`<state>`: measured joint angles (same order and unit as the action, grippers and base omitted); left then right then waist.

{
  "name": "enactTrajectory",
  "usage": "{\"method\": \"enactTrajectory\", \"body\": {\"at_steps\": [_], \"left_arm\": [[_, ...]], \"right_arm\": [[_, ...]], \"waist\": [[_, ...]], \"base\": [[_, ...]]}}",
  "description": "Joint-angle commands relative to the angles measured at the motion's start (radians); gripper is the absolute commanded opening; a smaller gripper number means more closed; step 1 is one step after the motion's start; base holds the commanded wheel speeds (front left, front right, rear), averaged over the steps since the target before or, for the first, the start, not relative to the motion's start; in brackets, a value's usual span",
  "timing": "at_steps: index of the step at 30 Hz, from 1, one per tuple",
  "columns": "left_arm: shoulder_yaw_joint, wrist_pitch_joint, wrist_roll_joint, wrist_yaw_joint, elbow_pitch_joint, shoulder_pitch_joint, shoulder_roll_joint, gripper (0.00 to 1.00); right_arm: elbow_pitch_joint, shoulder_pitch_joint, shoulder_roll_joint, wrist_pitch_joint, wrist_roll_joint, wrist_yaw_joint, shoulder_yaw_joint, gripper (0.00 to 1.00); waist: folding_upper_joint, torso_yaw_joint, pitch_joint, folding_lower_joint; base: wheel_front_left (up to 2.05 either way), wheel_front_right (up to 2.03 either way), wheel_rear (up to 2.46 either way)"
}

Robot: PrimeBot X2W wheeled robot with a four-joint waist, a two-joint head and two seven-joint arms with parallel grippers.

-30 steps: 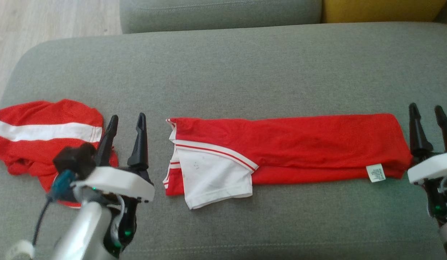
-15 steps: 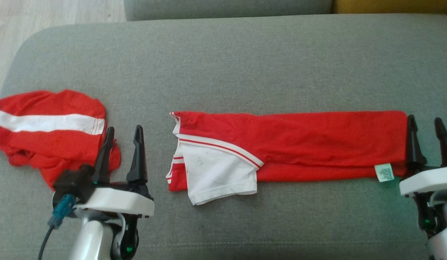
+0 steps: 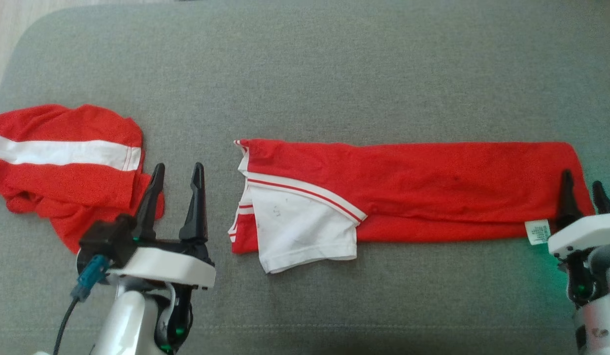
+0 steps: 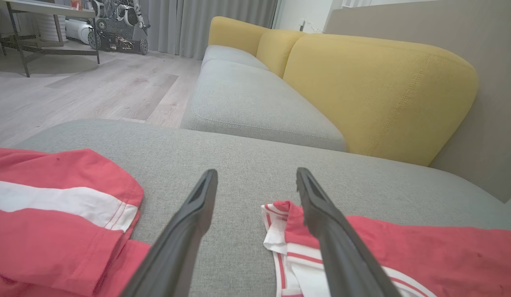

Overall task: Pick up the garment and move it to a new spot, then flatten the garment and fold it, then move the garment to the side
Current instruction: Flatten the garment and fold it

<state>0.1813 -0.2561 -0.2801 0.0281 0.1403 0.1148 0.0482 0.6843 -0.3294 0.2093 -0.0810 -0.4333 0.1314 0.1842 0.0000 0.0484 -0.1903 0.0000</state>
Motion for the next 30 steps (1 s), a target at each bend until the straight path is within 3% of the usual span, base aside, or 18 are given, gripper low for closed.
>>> {"method": "enactTrajectory", "body": {"at_steps": [1,12,18,20,21,30], "left_arm": [[-0.026,-0.006,0.000,0.004,-0.028,0.047,0.002,1.00],[-0.020,-0.006,0.004,-0.002,-0.025,0.075,0.002,1.00],[-0.020,-0.006,0.007,-0.006,-0.027,0.085,0.002,1.00],[-0.022,-0.006,0.007,-0.007,-0.028,0.088,0.002,1.00],[-0.025,-0.006,0.007,-0.007,-0.028,0.090,0.002,1.00],[-0.028,-0.006,0.005,-0.007,-0.024,0.086,0.002,1.00]], "right_arm": [[-0.003,-0.032,0.007,0.013,-0.010,-0.001,-0.012,1.00],[0.100,-0.089,0.013,0.073,-0.039,-0.001,-0.023,1.00],[0.114,-0.093,0.004,0.126,-0.095,-0.001,-0.087,1.00],[0.104,-0.088,0.004,0.144,-0.123,-0.001,-0.116,0.29],[0.093,-0.083,0.012,0.152,-0.146,-0.001,-0.139,0.00],[0.134,-0.103,0.096,0.067,-0.126,-0.001,-0.097,0.00]], "waist": [[0.0000,0.003,-0.011,0.0000],[0.0000,0.007,-0.035,0.0000],[0.0000,0.004,-0.041,0.0000],[0.0000,0.002,-0.042,0.0000],[0.0000,0.000,-0.040,0.0000],[0.0000,-0.007,-0.017,0.0000]], "base": [[0.00,0.00,0.00],[0.00,0.00,0.00],[0.00,0.00,0.00],[0.00,0.00,0.00],[0.00,0.00,0.00],[0.00,0.00,0.00]]}}
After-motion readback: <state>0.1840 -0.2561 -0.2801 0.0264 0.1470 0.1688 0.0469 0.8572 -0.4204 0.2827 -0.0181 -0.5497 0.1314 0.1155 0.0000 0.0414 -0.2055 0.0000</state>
